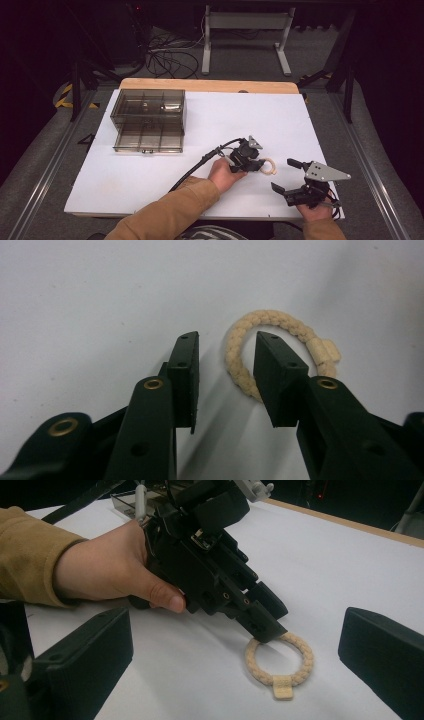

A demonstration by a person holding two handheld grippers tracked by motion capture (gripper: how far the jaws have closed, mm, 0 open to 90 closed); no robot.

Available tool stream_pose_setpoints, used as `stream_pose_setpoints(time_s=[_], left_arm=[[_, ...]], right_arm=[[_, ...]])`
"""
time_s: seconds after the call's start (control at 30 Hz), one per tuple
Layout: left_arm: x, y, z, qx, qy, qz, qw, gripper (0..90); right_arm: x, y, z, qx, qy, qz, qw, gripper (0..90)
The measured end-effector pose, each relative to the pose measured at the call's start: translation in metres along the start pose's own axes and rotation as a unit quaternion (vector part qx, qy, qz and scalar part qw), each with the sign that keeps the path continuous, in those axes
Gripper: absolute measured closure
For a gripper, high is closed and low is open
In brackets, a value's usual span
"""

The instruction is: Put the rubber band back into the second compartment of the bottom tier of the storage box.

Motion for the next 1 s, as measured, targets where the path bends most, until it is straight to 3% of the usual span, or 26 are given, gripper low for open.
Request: stream_pose_setpoints(time_s=[0.1,0.23,0.3,0.43,0.67,0.9,1.0], left_arm=[[0.000,0.000,0.000,0.006,-0.005,0.006,1.0000,70.3],[-0.001,0.003,0.000,-0.004,-0.001,-0.001,1.0000,83.9],[-0.001,0.004,0.000,-0.010,0.000,0.002,0.9999,84.5],[0.000,0.003,0.001,0.004,-0.002,-0.007,1.0000,85.5],[0.004,0.002,0.004,0.006,0.008,-0.012,0.9999,86.0],[0.019,0.003,0.011,0.011,0.025,-0.023,0.9994,86.0],[0.027,0.003,0.013,0.003,0.031,-0.016,0.9994,86.0]], right_arm=[[0.000,0.000,0.000,0.000,-0.002,-0.001,1.0000,1.8],[0.000,0.000,0.000,0.000,-0.002,-0.001,1.0000,1.8],[0.000,0.000,-0.001,0.001,-0.002,0.000,1.0000,1.8],[0.000,0.000,-0.001,0.000,-0.002,-0.001,1.0000,1.8],[0.000,0.000,0.000,0.001,-0.001,-0.001,1.0000,1.8],[0.001,0.001,0.000,0.000,0.000,-0.002,1.0000,1.8],[0.001,0.001,0.000,0.000,0.001,-0.003,1.0000,1.8]])
Point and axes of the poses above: each handheld gripper's, and its own axes: x roughly backward along the jaws, z roughly out of its top, y roughly to its right, the point moved 6 cm from there along -x, roughly forward along the jaws, and after that the axes turned 1 degree about -z, right-handed, at the moved point
